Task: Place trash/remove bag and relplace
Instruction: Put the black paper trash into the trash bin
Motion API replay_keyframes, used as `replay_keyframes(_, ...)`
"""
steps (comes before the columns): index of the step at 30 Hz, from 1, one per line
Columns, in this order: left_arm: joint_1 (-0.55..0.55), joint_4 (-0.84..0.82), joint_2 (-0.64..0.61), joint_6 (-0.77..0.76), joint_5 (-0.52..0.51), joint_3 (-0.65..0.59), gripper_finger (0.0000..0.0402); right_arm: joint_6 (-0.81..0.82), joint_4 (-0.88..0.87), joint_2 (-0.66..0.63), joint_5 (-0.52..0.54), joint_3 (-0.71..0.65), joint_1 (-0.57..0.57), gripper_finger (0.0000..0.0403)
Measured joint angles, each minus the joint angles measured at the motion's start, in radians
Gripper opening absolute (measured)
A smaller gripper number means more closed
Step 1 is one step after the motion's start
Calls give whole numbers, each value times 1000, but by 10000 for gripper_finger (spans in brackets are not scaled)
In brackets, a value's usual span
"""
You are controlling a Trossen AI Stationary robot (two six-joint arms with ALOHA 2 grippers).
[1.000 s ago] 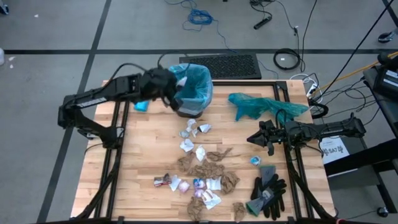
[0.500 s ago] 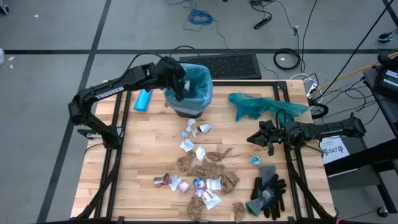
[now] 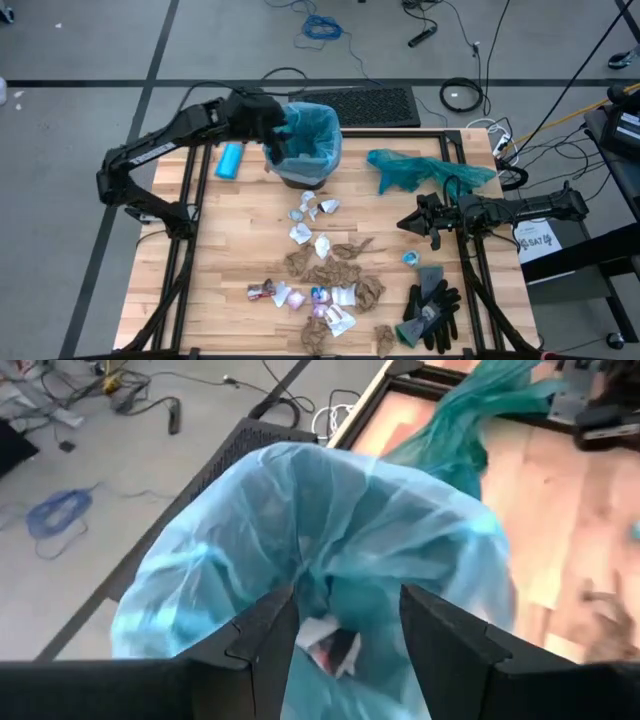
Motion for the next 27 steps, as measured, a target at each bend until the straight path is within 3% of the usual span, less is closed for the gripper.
replay_keyframes(6, -71, -143, -129, -160, -4, -8, 180, 0, 0, 0, 0, 0, 0, 0)
replay_keyframes(12, -244, -224, -209, -450, -104, -91, 180, 0, 0, 0, 0, 0, 0, 0)
replay_keyframes(19, -510, -277, -197, -920, -218, -250, 180, 0, 0, 0, 0, 0, 0, 0)
replay_keyframes(27, -783, -165, -96, -1405, -205, -419, 180, -38, 0, 0, 4, 0, 0, 0)
